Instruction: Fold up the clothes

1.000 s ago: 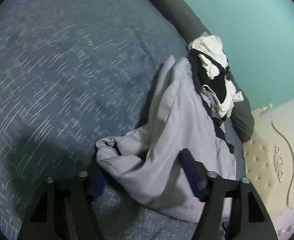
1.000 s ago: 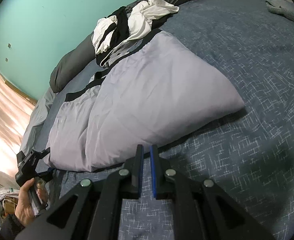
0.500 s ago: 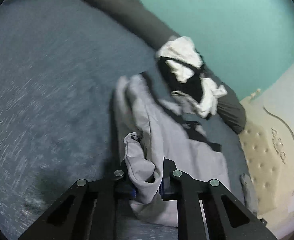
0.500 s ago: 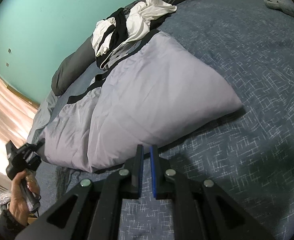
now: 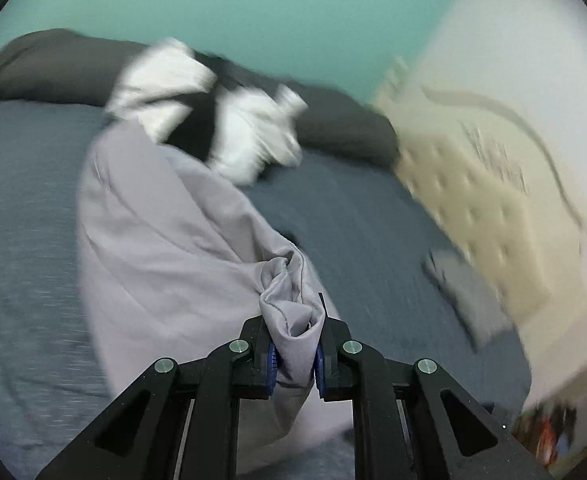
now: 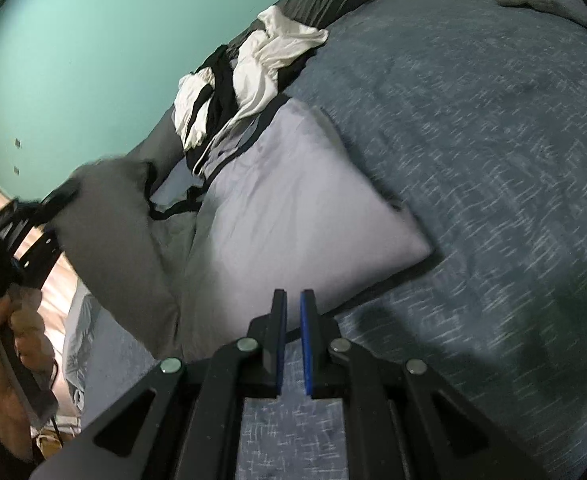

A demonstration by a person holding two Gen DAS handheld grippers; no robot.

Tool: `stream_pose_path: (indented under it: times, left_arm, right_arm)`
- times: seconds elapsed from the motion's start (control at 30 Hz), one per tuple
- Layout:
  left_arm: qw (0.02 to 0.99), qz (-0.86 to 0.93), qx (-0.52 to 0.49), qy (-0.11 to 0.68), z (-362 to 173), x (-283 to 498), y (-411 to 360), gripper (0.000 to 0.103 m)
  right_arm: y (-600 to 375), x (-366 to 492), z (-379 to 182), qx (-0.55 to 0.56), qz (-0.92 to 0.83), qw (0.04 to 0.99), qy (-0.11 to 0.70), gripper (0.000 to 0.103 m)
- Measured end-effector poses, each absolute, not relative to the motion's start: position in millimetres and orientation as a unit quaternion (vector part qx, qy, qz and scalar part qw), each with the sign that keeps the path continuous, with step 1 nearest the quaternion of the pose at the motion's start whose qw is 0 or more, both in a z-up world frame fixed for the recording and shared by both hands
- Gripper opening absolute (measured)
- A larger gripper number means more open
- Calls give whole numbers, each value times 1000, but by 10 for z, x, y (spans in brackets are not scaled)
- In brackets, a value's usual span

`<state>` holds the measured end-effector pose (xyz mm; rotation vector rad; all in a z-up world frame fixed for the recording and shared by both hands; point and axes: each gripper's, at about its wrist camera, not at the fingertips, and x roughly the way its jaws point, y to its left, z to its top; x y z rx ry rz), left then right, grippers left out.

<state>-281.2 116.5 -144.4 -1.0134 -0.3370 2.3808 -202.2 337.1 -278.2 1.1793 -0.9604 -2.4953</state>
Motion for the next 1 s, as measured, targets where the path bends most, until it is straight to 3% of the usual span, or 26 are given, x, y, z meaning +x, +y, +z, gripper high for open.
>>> stream_pose_path:
  times: [0.23, 0.33, 0.4, 0.57, 0.73, 0.77, 0.83, 1.0]
  left_arm:
    - [271, 864, -410, -105, -1567, -2725, 1430, 15]
    - [274, 857, -426, -97, -1620, -2688, 1543, 32]
    - [276, 852, -436, -91, -1655, -2664, 1619, 62]
    - [259, 869, -416, -73, -1495, -2600, 1382, 62]
    - [215, 875, -431, -47, -1671, -2668, 996, 62]
    - [210, 874, -436, -41, -1733, -2675, 954, 62]
    - [203, 872, -445, -33, -1862, -2676, 902, 62]
    - [200, 861, -467, -22, -2184, -2649, 855, 62]
  right_arm:
    - [3623, -2078, -2831, 410, -837, 104, -348, 6]
    - [3672, -2096, -2826, 408, -835, 105, -354, 6]
    - [3692, -2104, -2806, 405, -836, 104, -356, 6]
    - [3675, -2102, -2743, 395, -837, 118, -360, 6]
    - [3638, -2136, -2609, 372, -839, 148, -369, 8]
    - [3624, -2148, -2574, 368, -839, 154, -369, 14]
    - [3585, -2174, -2500, 359, -839, 170, -373, 42]
    - [3454, -2277, -2288, 344, -837, 208, -371, 43]
